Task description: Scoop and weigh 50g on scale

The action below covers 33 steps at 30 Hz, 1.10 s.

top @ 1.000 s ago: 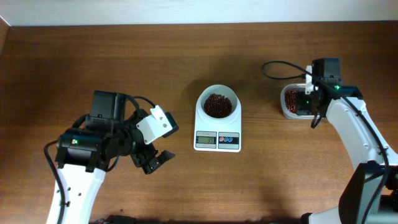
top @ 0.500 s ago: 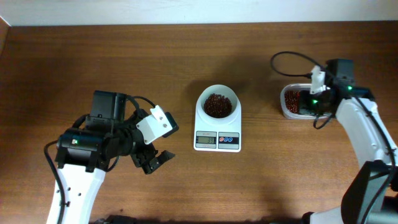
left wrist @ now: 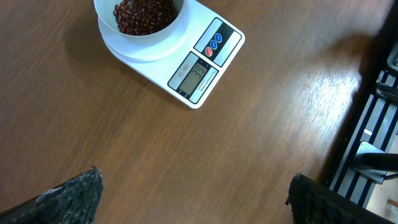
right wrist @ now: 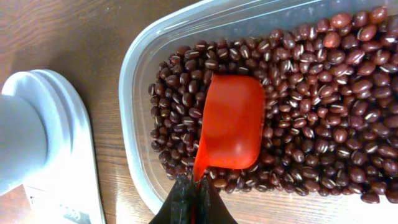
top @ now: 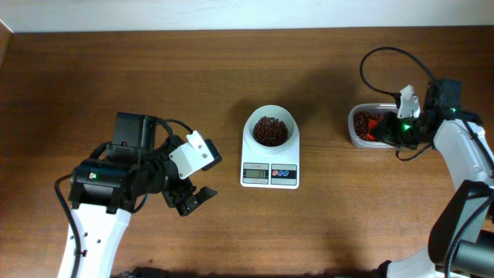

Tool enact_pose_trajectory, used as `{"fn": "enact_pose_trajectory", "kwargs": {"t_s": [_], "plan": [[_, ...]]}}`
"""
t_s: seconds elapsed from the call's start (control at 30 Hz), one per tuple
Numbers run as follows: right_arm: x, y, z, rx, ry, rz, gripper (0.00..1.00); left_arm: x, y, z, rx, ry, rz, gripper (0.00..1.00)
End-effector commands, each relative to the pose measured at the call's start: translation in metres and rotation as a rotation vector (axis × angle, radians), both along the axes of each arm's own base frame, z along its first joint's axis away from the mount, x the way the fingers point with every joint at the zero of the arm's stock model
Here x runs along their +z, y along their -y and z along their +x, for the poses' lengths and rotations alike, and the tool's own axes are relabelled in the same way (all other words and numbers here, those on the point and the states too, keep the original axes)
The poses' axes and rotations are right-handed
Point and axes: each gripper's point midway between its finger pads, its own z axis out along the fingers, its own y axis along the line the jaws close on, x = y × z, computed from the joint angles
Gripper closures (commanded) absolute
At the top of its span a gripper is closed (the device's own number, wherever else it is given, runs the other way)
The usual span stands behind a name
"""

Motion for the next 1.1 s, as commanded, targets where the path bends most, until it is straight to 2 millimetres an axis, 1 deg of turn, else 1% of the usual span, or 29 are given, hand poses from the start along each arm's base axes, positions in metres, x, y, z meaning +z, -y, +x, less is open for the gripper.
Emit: {"fn": "enact_pose_trajectory", "kwargs": {"t_s": [0.0,0.1,0.3,0.43,0.53,0.73,0.8,1.07], "plan": [[-0.01,-0.002,-0.008,-0.022,-0.049,0.083,0.96,0.009,0.002,0.001,-0.015,0.032,-0.015,0.01],[-0.009,0.014,-0.011,-0.068,-0.052,0.102,0.96,0.009,0.002,0.001,-0.016,0.032,-0.015,0.01],[0.0,0.039,-0.013,-0.136,-0.006,0.182,0.96,0.009,0.002,0.001,-0.016,0.032,-0.014,0.01],[0.004,0.051,-0.015,-0.163,0.018,0.214,0.96,0.009,0.002,0.001,-0.016,0.032,-0.015,0.01],[0.01,0.051,-0.014,-0.158,0.046,0.251,0.96,0.009,0.002,0.001,-0.016,0.032,-0.015,0.01],[0.013,0.058,-0.015,-0.178,0.063,0.277,0.96,0.009,0.002,0.001,-0.016,0.032,-0.015,0.01],[0.019,0.056,-0.013,-0.175,0.086,0.317,0.96,0.009,0.002,0.001,-0.015,0.032,-0.015,0.01],[0.028,0.067,-0.015,-0.204,0.124,0.372,0.96,0.009,0.002,0.001,-0.016,0.032,-0.015,0.01]]}}
